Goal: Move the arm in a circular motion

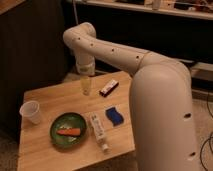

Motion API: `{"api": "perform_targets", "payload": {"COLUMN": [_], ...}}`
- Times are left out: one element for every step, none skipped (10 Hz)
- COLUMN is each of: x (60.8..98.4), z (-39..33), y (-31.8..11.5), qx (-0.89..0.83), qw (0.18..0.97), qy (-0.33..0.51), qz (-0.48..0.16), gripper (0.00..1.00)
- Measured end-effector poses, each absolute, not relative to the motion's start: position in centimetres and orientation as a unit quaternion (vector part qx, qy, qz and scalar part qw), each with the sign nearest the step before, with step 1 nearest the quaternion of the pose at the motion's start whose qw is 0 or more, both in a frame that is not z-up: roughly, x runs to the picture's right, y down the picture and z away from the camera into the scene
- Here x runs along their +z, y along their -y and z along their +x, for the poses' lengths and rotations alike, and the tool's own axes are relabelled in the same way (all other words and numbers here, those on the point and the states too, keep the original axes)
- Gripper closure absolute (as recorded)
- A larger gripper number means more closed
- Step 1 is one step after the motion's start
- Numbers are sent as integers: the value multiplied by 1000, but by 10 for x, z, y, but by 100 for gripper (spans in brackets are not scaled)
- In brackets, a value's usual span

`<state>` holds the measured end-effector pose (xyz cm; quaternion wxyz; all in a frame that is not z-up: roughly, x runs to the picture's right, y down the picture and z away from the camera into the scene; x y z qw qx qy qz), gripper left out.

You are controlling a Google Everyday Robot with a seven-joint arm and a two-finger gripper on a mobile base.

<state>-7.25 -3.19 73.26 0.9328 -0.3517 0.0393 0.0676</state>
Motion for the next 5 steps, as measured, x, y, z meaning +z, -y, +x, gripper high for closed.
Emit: {"api": "perform_targets", "payload": {"x": [731, 730, 727, 724, 720], "z": [-63, -53, -43, -33, -24], "y": [29, 27, 25, 22, 20], "qx": [77, 86, 95, 105, 117], "qw": [932, 931, 931, 931, 932], "qy": [-42, -43, -41, -36, -33], "qz": [-352, -352, -351, -347, -342], "gripper": [20, 20, 20, 20, 20]}}
